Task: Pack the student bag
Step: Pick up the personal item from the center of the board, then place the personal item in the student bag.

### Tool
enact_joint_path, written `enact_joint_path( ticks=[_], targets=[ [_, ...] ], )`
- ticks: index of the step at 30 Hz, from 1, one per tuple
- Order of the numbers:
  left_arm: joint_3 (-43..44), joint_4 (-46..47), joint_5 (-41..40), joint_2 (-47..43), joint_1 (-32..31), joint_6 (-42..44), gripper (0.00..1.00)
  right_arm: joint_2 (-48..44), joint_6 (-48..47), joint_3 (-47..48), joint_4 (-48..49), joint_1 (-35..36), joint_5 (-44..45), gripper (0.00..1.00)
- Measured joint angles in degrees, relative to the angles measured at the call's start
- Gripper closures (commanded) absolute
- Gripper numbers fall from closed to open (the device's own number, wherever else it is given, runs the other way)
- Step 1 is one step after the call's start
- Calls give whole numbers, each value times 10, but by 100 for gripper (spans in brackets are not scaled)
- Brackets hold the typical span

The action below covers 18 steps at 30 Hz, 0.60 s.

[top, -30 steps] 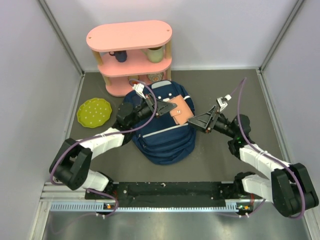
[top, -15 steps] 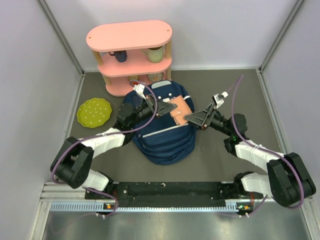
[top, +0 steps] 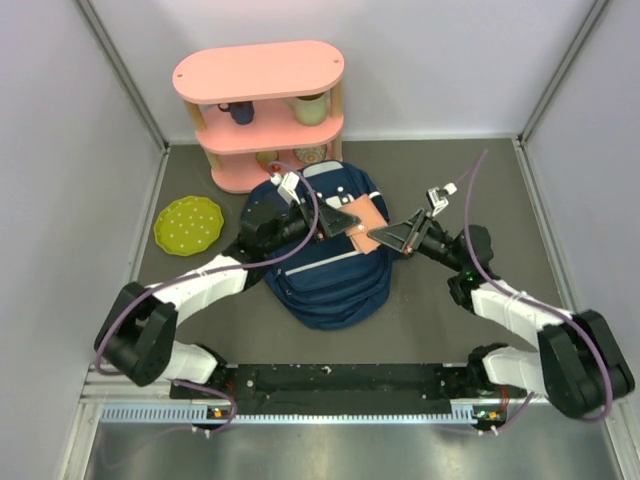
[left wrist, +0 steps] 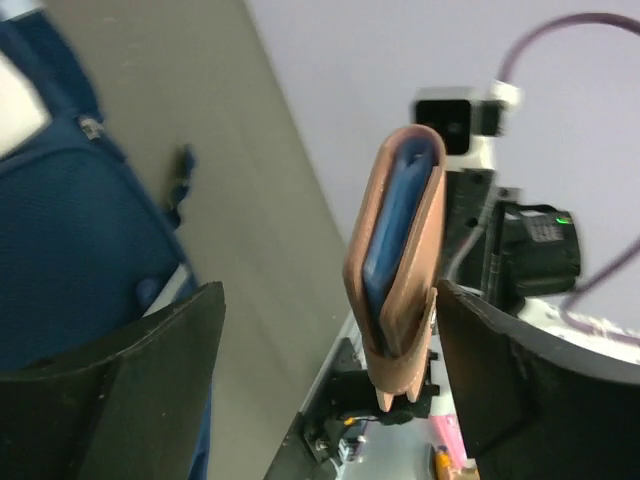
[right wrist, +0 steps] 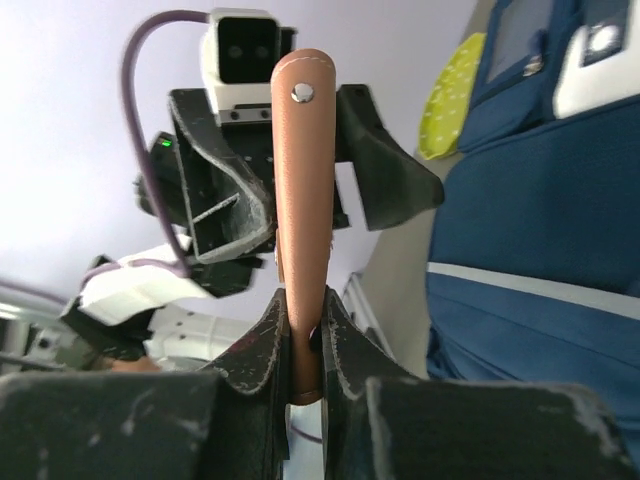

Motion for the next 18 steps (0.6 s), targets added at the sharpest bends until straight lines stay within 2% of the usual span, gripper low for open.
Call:
enact_joint_path(
  ticks=[1, 4, 10, 13, 18],
  targets=[
    [9, -54, -11, -11, -1, 28, 1, -19, -16, 0, -36, 0, 9, 100],
    [42, -207, -57, -55, -2, 125, 1, -94, -82, 2, -171, 1, 61, 100],
    [66, -400, -168, -127, -20, 298, 1, -222, -183, 18, -454, -2, 219, 100],
    [75, -477, -249, -125, -80, 374, 1, -251, -201, 18, -539, -18, 267, 100],
    [99, -571, -372, -84, -205, 473, 1, -261, -216, 18, -619, -44, 303, 100]
  ],
)
